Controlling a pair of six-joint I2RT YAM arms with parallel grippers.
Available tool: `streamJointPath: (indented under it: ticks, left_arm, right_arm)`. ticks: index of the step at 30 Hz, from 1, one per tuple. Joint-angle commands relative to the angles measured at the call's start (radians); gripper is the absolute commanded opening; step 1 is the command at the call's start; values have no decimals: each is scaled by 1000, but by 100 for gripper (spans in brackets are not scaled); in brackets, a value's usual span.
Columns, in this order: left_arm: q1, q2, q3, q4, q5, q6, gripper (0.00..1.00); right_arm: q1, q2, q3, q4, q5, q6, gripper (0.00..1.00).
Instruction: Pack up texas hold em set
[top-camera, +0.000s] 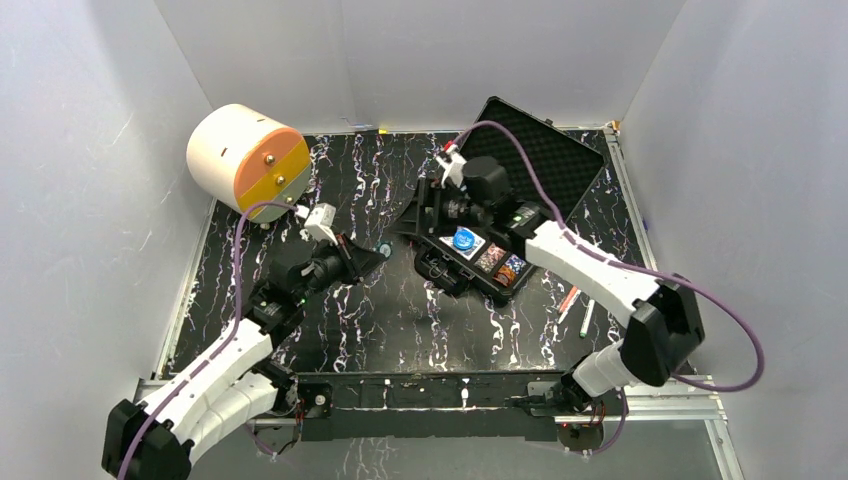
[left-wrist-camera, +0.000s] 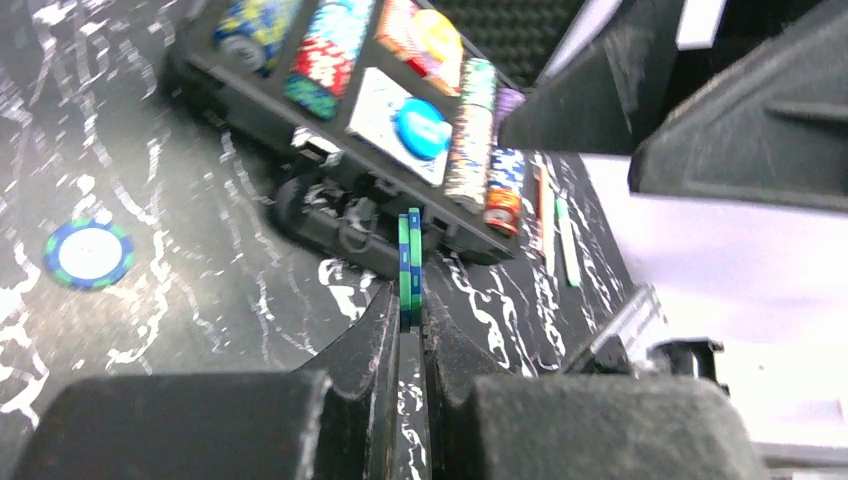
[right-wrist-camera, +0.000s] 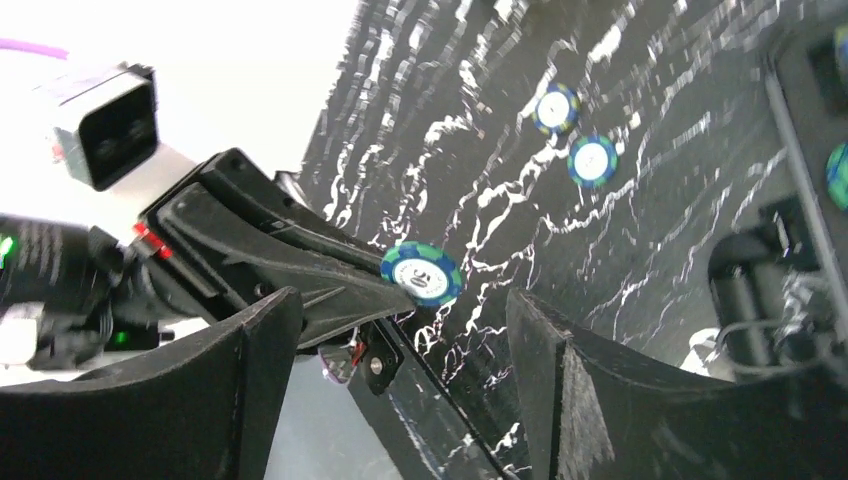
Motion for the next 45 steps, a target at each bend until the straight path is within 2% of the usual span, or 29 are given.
streamJointPath:
  ticks: [1, 4, 8, 11, 14, 18, 19, 21, 25, 26, 29, 30, 31, 32, 34, 37, 38, 41, 45]
  left_arm:
    - [12, -30, 136, -36, 274, 162, 0]
    - [15, -15, 208, -71, 414, 198, 0]
    - [18, -2, 268, -73, 562, 226, 0]
    - [18, 8, 292, -84, 624, 250, 0]
    - [18, 9, 302, -93, 650, 266, 0]
    - [18, 5, 302, -97, 645, 281, 0]
    - [18, 5, 301, -96, 644, 283, 0]
    - [18, 10, 303, -101, 637, 283, 0]
    - [18, 20, 309, -142, 584, 292, 0]
    - [18, 22, 313, -166, 553, 297, 2]
    - [18, 28, 315, -247, 386, 293, 53]
    - [17, 16, 303, -288, 238, 289, 68]
    - [18, -8, 284, -328, 74, 275, 77]
    - [17, -36, 271, -366, -48, 260, 82]
    - [17, -70, 257, -410, -206, 241, 87]
    - [17, -88, 249, -441, -295, 228, 88]
    - [18, -87, 246, -456, -323, 221, 88]
    - [18, -83, 232, -465, -329, 215, 88]
    - [17, -75, 229, -465, -330, 210, 88]
  right_arm:
    - [-46, -95, -22, 145, -290, -286, 80]
    - [-53, -111, -21, 121, -384, -375, 74]
    - [-57, -145, -42, 160, -486, -410, 69]
    - [-57, -166, -55, 189, -578, -419, 56]
    - [-57, -176, -69, 223, -666, -405, 41]
    - [-57, -175, -78, 226, -700, -399, 21]
    - [-57, -171, -78, 225, -715, -399, 12]
    - [-57, -164, -73, 218, -731, -398, 1]
    - [-57, -149, -47, 145, -709, -450, 0]
    - [-58, -149, -43, 132, -676, -470, 0]
    - [-57, -159, -33, 53, -492, -569, 0]
    - [-57, -161, -36, 24, -310, -627, 0]
    - [-58, -149, -44, 8, -131, -692, 0]
    - [-58, -119, -42, -2, -14, -733, 0]
    - [-58, -46, -21, -1, 122, -770, 0]
    - [-57, 81, 41, 12, 193, -780, 0]
    - [-57, 169, 98, 0, 253, -780, 0]
    - [-57, 308, 178, 3, 269, -799, 0]
    - [-58, 365, 220, -12, 270, -818, 0]
